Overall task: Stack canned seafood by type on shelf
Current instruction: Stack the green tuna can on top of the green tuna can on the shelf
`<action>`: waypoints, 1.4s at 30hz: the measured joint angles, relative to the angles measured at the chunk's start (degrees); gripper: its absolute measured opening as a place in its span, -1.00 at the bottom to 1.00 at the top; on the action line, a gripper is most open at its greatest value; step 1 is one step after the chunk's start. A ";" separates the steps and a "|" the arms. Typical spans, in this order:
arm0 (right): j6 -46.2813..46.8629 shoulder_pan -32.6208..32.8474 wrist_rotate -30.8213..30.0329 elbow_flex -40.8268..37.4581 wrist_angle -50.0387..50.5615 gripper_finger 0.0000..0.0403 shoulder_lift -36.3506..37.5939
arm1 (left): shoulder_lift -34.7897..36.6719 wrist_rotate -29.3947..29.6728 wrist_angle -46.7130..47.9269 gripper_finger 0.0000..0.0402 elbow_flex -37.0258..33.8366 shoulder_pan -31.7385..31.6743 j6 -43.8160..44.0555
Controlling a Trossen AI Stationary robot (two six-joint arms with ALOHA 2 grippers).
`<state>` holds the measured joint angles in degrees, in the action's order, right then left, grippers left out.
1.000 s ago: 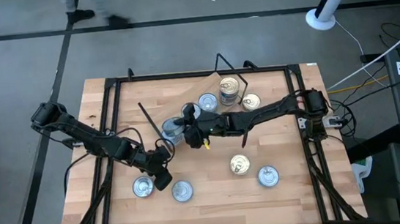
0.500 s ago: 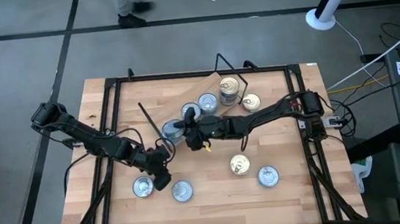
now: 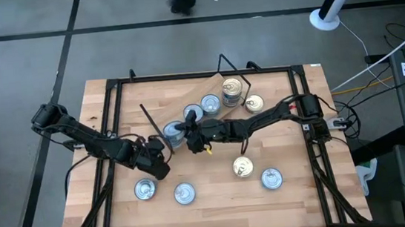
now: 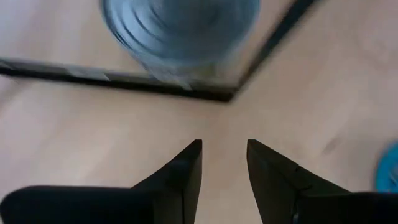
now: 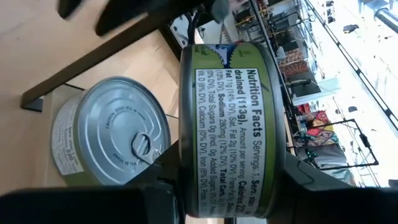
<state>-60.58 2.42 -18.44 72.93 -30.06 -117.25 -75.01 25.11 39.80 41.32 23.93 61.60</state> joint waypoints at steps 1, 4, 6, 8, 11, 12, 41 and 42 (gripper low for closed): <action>0.00 -0.31 0.09 0.00 -0.07 -0.34 0.00 | -0.01 1.62 0.17 -0.40 0.00 -0.09 0.01; 0.10 -1.06 0.28 0.00 0.47 -0.34 0.00 | -0.01 4.87 0.31 -0.40 0.00 -0.60 -0.07; 0.31 -1.17 0.50 0.00 1.27 -0.34 0.00 | -0.01 6.20 0.14 -0.40 -0.25 -1.24 -0.05; 0.33 -1.17 0.48 0.00 1.40 -0.32 -0.02 | -0.01 7.64 0.03 -0.40 -0.97 -1.87 0.42; 0.36 -0.99 1.14 0.02 1.41 -0.30 -0.02 | 0.13 8.60 -0.70 -0.40 -2.09 -2.71 1.71; 0.40 -0.99 1.71 0.02 1.60 -0.29 -0.02 | 0.15 9.06 -0.82 -0.40 -2.31 -2.83 2.05; 0.30 -1.40 7.74 0.02 5.07 -0.25 -0.02 | -0.88 13.17 -3.78 -0.40 -2.58 -4.05 0.76; 0.31 -1.44 7.66 0.02 5.22 -0.25 -0.02 | -1.27 13.54 -4.22 -0.40 -2.57 -4.26 0.47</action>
<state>-60.27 0.98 -10.77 72.95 -24.84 -117.27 -76.28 38.65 35.58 38.75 19.67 62.07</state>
